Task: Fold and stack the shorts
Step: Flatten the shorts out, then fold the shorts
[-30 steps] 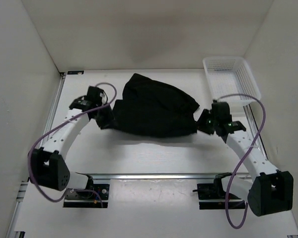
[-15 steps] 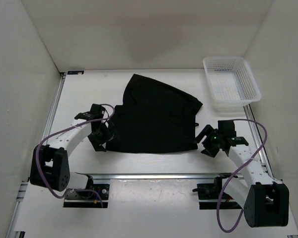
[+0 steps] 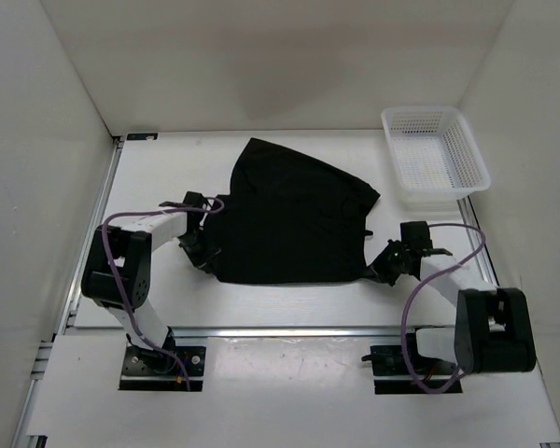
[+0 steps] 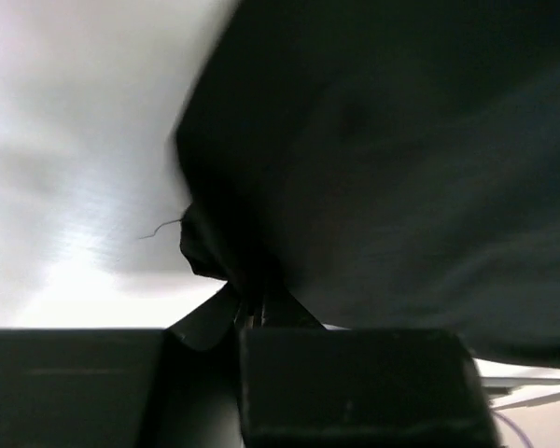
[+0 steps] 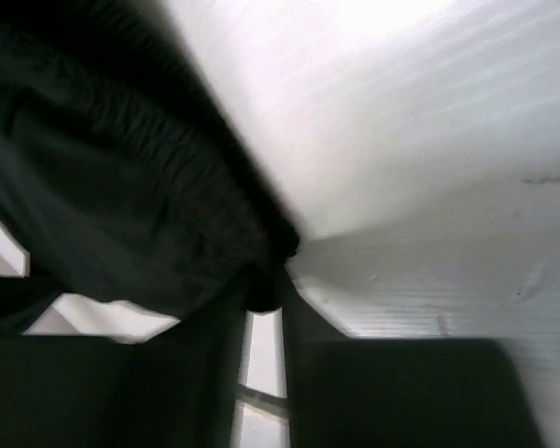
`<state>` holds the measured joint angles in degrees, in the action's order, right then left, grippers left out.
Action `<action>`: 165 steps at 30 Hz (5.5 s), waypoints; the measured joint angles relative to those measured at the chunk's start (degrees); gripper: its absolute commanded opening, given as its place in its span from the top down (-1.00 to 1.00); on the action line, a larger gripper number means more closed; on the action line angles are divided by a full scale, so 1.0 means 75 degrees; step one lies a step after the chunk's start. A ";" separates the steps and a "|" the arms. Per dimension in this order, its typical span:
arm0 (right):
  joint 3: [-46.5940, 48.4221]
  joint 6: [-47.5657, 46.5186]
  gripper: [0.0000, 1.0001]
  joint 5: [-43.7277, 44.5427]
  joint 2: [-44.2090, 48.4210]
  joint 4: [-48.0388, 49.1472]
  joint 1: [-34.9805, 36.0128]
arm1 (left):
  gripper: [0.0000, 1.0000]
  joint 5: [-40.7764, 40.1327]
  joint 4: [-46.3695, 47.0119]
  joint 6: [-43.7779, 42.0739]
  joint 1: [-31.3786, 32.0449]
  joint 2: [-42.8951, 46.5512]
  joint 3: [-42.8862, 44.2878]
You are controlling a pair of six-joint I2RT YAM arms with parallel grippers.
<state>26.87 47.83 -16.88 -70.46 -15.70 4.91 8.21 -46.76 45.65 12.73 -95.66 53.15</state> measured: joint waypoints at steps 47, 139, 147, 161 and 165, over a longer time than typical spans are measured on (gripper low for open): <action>0.4092 -0.3264 0.39 0.1212 0.0221 -0.2973 0.1113 | -0.03 -0.0857 -0.1658 -0.1652 -0.1070 0.1696 0.3675; 0.3520 -0.0396 0.99 0.1612 0.1527 -0.3774 0.1064 | 0.80 -0.1888 -0.3622 0.0752 -0.0047 -0.0192 0.8003; 0.5135 -0.0912 0.99 0.2270 -0.1169 -0.2903 0.0877 | 0.80 -0.1591 -0.3480 -0.0029 -0.0213 -0.3978 1.1779; 0.7941 -0.1512 -0.61 0.2632 -0.4727 -0.2363 0.0131 | 0.58 -0.1055 -0.1690 -0.1166 -0.0134 -0.6548 1.3715; 0.8550 -0.1775 -0.86 0.2562 -0.5345 -0.2250 0.0096 | -0.99 -0.1072 -0.0813 -0.1279 -0.0157 -0.6866 1.4117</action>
<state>91.00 34.52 2.33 -110.54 -32.58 5.63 0.16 -52.86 36.05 11.55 -147.15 159.02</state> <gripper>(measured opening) 0.911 0.754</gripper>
